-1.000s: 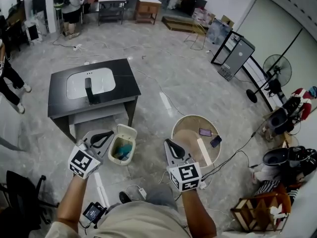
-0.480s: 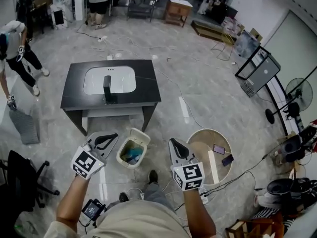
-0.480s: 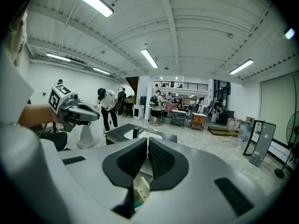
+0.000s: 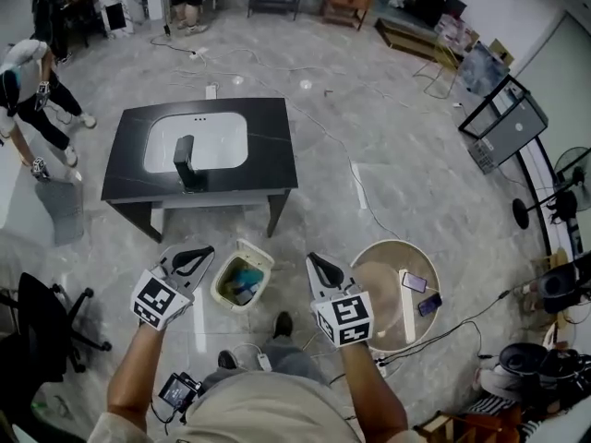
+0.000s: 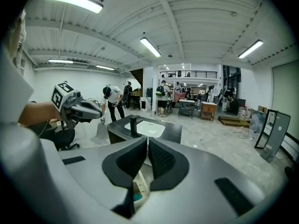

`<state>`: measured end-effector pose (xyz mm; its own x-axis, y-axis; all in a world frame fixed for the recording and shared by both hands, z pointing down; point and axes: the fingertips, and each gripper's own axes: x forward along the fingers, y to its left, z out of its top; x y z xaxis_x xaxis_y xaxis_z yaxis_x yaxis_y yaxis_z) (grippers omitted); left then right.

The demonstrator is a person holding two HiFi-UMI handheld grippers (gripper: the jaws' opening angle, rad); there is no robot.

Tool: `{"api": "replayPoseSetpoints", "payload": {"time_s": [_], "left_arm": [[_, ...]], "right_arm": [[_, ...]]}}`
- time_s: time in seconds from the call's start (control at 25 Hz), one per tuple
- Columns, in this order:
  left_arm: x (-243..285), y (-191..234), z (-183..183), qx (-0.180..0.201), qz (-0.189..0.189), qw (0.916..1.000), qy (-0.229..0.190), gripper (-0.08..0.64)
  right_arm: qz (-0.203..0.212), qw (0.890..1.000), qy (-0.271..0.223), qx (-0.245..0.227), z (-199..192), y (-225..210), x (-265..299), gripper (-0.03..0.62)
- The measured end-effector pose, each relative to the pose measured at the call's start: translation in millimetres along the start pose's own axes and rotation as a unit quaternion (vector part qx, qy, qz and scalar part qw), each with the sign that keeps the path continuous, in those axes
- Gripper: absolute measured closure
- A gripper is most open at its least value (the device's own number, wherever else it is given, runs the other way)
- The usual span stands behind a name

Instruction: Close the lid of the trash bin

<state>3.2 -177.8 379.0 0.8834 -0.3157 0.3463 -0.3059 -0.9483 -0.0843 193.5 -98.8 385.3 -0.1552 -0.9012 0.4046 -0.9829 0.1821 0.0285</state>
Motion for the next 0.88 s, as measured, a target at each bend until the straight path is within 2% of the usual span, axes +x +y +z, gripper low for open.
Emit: {"api": "replayPoseSetpoints", "payload": {"time_s": [0.24, 0.44, 0.88], "left_arm": [[56, 6, -25, -0.023, -0.012, 0.9991, 0.035, 0.545], [105, 6, -60, -0.042, -0.032, 0.9959, 0.073, 0.546], [203, 1, -165, -0.073, -0.059, 0.9843, 0.149, 0.545]], "right_arm": [[0.012, 0.999, 0.027, 0.019, -31, -37, 25, 0.565], [0.016, 0.998, 0.051, 0.038, -63, -59, 41, 0.565], [-0.002, 0.992, 0.105, 0.068, -144, -107, 61, 0.565]]}}
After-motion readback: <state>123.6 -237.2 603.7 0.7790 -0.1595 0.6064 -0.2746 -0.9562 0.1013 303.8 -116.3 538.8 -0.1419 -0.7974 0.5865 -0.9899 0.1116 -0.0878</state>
